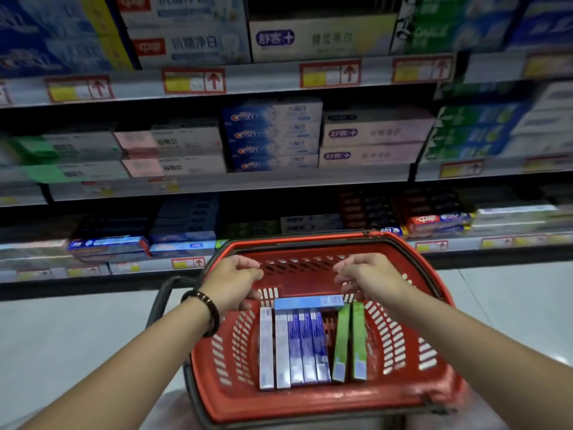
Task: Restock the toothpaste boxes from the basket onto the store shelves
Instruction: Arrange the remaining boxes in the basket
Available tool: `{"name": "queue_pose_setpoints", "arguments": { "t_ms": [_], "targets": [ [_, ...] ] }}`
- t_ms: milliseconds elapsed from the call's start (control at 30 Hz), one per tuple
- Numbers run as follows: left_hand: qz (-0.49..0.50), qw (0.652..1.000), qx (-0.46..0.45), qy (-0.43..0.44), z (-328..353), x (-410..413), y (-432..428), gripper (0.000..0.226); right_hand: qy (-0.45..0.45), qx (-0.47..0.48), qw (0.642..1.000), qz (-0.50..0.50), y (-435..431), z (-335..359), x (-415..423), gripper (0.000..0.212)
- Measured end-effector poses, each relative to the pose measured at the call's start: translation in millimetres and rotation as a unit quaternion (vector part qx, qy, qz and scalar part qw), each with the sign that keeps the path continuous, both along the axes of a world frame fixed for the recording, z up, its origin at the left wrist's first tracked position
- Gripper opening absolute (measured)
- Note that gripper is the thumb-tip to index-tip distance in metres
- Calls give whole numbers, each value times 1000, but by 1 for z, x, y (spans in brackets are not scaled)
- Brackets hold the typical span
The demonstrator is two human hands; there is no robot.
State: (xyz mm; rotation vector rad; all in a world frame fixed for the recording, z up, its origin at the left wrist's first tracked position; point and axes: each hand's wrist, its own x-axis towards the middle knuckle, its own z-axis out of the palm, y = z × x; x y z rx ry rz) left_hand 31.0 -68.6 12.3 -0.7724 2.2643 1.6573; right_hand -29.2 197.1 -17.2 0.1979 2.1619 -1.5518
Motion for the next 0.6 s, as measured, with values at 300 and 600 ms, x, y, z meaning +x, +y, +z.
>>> {"name": "queue_pose_setpoints", "arguments": {
  "t_ms": [300, 600],
  "targets": [
    [-48, 995, -75, -42, -48, 3, 27, 8, -48, 94, 994, 12, 23, -48, 5, 16],
    [-39, 990, -62, -118, -95, -8, 31, 13, -147, 96, 984, -12, 23, -88, -13, 23]
  ]
}}
